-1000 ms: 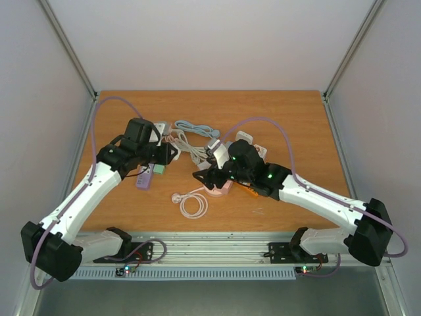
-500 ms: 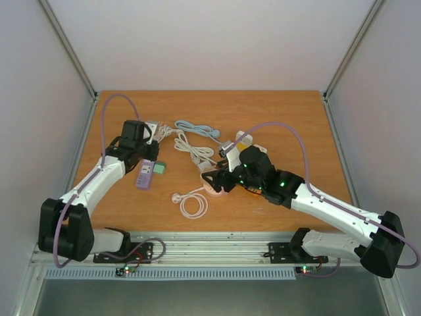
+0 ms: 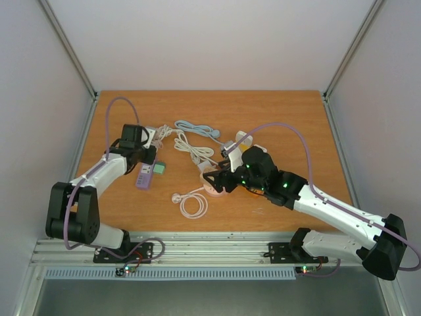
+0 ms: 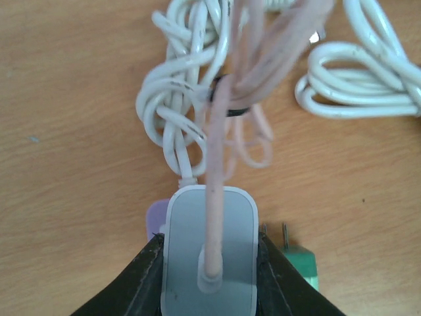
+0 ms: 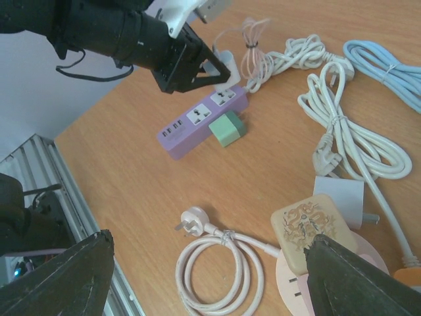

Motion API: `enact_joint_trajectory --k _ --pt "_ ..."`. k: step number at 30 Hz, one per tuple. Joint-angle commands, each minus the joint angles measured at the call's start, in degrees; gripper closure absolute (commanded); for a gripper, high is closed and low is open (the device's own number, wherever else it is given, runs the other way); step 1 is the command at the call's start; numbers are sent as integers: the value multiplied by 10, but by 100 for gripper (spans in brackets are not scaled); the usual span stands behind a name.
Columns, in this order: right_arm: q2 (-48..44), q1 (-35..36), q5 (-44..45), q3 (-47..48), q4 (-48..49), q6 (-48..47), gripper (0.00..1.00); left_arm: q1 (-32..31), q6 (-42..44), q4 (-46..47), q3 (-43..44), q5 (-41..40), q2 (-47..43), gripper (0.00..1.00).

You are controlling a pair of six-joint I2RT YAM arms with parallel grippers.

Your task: Insert the plug

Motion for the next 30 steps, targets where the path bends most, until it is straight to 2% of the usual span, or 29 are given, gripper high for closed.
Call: enact_joint_trajectory --k 1,12,17,21,30 --pt "-18 3 3 -6 -8 -7 20 1 17 4 -10 -6 -5 96" --pt "-17 3 7 -4 -18 -20 20 1 14 43 -21 -15 24 95" --pt "-17 3 17 -5 -23 -32 19 1 5 17 -19 -9 29 95" --pt "-13 3 25 -4 -24 -37 20 1 -13 -38 -1 -13 31 95" --pt "-1 3 24 -3 -21 -37 19 1 -49 -70 11 -9 36 95"
